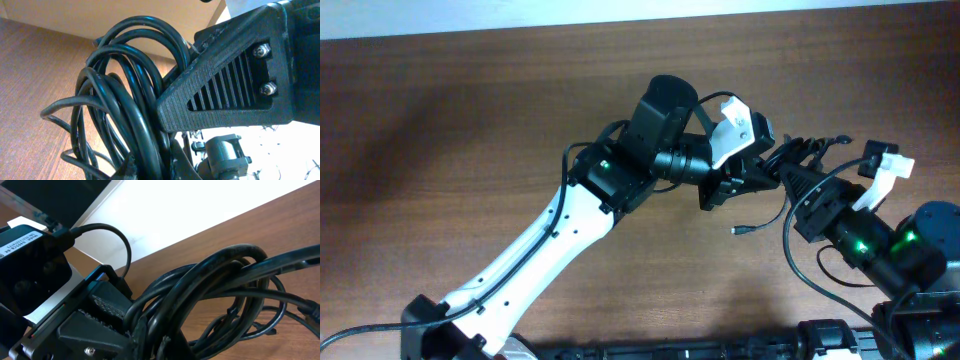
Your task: Untangle cables
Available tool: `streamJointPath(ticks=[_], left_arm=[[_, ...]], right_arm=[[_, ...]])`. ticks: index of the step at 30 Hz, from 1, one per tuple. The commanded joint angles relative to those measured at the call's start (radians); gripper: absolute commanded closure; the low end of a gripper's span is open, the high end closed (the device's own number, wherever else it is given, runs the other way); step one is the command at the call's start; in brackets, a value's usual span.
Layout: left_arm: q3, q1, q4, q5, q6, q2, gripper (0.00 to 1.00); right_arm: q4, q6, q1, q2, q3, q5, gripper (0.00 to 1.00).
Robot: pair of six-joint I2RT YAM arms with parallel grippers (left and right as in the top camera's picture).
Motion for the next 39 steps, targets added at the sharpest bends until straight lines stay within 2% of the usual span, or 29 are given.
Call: streamJointPath(ticks=[1, 3, 11, 16, 26, 27, 29, 30, 32, 34, 39], left_arm=[[0.019, 0.008, 0.008, -0.032, -0.017, -0.023, 1.0], [0.019, 0.014, 0.008, -0.028, -0.018, -0.025, 1.0], [0.019, 0.147, 0.009, -0.019, -0.195, -0.036, 1.0], [0.019, 0.188, 0.054, 0.142, -0.194, -0.036, 1.0], [0.019, 0.189, 0.062, 0.147, -0.182, -0.036, 1.0], [0.019, 0.189, 0.061, 0.138, -0.182, -0.036, 1.0], [0.019, 0.189, 0.057, 0.092, -0.182, -0.036, 1.0], [0.019, 0.189, 0.054, 0.071, -0.182, -0.036, 1.0], [0.019, 0.189, 0.054, 0.042, -0.182, -0.036, 1.0], [0.019, 0.189, 0.054, 0.023, -0.181, -0.036, 1.0], [0.019, 0.189, 0.054, 0.024, -0.167, -0.036, 1.0]], right_arm=[[-0.013, -0.069, -0.003, -0.005, 0.008, 0.002, 0.96], [-0.056, -0.086, -0.003, -0.005, 0.008, 0.055, 0.96], [-0.105, -0.153, -0.003, -0.001, 0.008, 0.101, 0.96], [-0.153, -0.153, -0.003, 0.018, 0.007, 0.149, 0.96], [-0.156, -0.153, -0.003, 0.029, 0.008, 0.148, 0.95], [-0.155, -0.153, -0.003, 0.029, 0.008, 0.147, 0.88], [-0.144, -0.152, -0.003, 0.029, 0.008, 0.128, 0.57], [-0.13, -0.153, -0.003, 0.029, 0.008, 0.105, 0.47], [-0.101, -0.152, -0.003, 0.029, 0.008, 0.066, 0.33], [-0.087, -0.148, -0.003, 0.029, 0.008, 0.057, 0.27], [-0.072, -0.135, -0.003, 0.029, 0.008, 0.057, 0.27]])
